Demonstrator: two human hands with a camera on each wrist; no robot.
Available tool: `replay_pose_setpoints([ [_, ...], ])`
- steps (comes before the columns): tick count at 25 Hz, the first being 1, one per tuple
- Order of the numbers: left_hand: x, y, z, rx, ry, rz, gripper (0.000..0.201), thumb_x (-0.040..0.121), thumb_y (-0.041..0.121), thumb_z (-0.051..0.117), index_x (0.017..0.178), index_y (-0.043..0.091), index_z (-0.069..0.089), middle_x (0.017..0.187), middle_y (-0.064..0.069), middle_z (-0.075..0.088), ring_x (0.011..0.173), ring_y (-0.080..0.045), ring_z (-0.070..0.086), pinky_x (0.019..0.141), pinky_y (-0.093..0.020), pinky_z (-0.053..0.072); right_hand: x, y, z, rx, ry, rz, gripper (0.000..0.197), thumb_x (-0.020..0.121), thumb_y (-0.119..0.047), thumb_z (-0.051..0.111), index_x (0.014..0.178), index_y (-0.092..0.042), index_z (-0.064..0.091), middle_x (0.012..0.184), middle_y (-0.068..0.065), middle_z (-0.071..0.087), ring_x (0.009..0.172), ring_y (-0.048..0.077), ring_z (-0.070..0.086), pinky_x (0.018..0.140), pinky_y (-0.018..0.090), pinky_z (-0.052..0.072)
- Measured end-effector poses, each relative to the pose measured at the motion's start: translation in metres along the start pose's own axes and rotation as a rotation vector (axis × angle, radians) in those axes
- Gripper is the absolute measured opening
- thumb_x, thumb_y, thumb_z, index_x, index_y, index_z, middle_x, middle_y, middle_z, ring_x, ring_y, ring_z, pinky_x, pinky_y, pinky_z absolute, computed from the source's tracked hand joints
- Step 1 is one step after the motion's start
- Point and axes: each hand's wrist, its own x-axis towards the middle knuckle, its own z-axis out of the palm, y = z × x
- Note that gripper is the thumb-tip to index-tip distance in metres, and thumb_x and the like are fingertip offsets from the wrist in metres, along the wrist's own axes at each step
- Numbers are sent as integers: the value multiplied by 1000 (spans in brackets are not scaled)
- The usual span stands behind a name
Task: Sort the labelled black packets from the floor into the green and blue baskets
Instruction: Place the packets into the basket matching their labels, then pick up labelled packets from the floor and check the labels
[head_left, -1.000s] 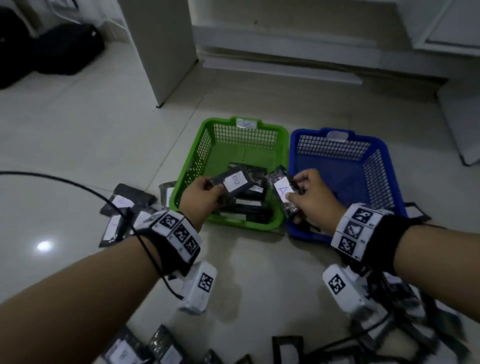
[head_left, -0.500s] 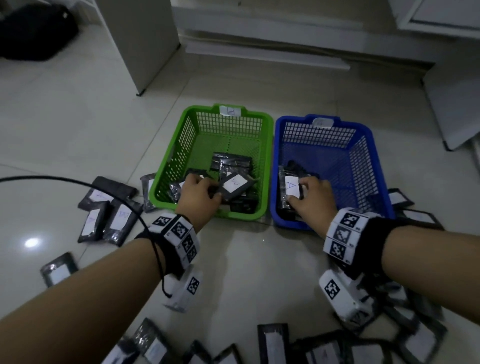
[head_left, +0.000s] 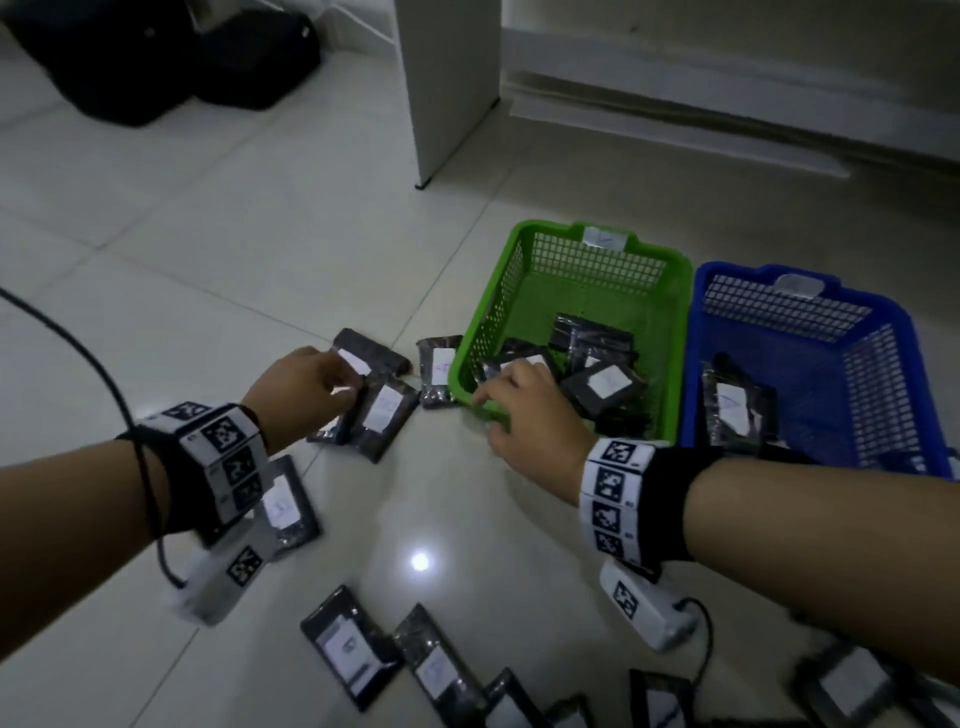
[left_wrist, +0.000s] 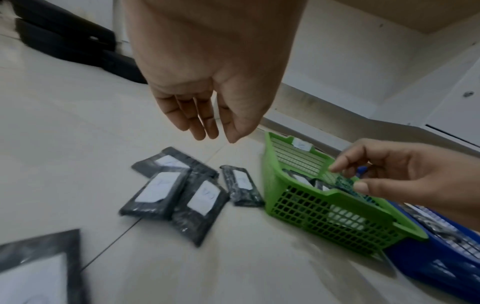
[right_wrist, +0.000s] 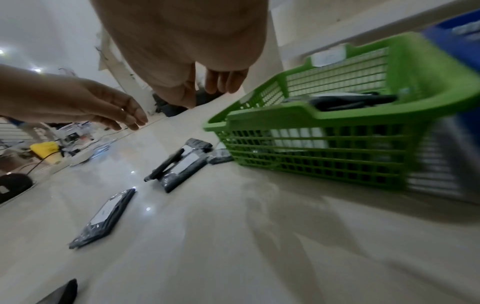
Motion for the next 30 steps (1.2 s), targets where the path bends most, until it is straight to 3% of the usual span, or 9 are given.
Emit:
replay_pose_setpoints([
  [3,-12,-58,25,-66,0,-151,33,76,24,73,108,20,65,109,-8,55,98,-27,57,95,-36,45,33,-31,43,-4,-103,-73,38,84,-11,56,122,-17,57,120,6,45,121,24,39,105,36,36],
  [6,-25,-102,56,-99,-18,-343,64,69,32,78,127,20,52,134,-13,41,119,-35,47,104,-41,39,65,-51,91,-41,-190,16,51,86,-19,60,134,-18,45,135,8,39,130,26,32,109,37,33],
  [9,-35,-124,74,-161,-42,-410,95,59,41,86,138,18,39,139,-14,30,125,-35,42,107,-41,38,89,-57,133,-132,-202,83,72,84,-37,65,143,-15,31,146,14,32,136,31,25,115,40,26],
  [12,-41,-141,82,-194,-36,-462,106,53,42,89,140,19,34,137,-12,28,128,-32,36,109,-40,37,101,-57,156,-249,-112,130,82,82,-45,63,147,-13,23,149,16,31,137,33,24,116,40,22],
  [18,-46,-147,79,-291,-121,-511,87,53,44,88,123,16,45,124,-9,37,99,-22,50,90,-33,46,101,-62,152,-356,-68,195,104,64,-59,75,145,-20,22,141,18,33,127,34,33,107,42,31],
  [20,-47,-146,78,-396,-102,-525,74,59,37,87,118,16,50,121,-9,41,92,-19,51,85,-30,47,93,-66,147,-256,-87,238,105,60,-51,82,142,-22,24,139,16,28,120,34,41,105,42,39],
  [25,-50,-133,60,-942,-78,-477,20,84,11,69,100,11,57,102,-18,62,87,-25,65,81,-42,58,71,-67,129,134,-88,284,68,79,-13,74,135,-21,37,137,10,34,114,25,52,91,26,42],
  [28,-53,-113,46,-1050,-111,-420,19,89,12,63,106,7,56,112,-25,64,87,-28,65,73,-36,61,58,-66,110,249,-116,270,51,88,-7,62,132,-22,42,128,8,52,101,19,54,85,26,43],
  [30,-53,-90,35,-1063,-155,-416,26,91,15,60,114,4,54,113,-24,63,83,-28,63,65,-34,61,49,-63,88,272,-132,247,46,90,-7,59,129,-23,44,121,7,58,95,19,57,85,34,51],
])
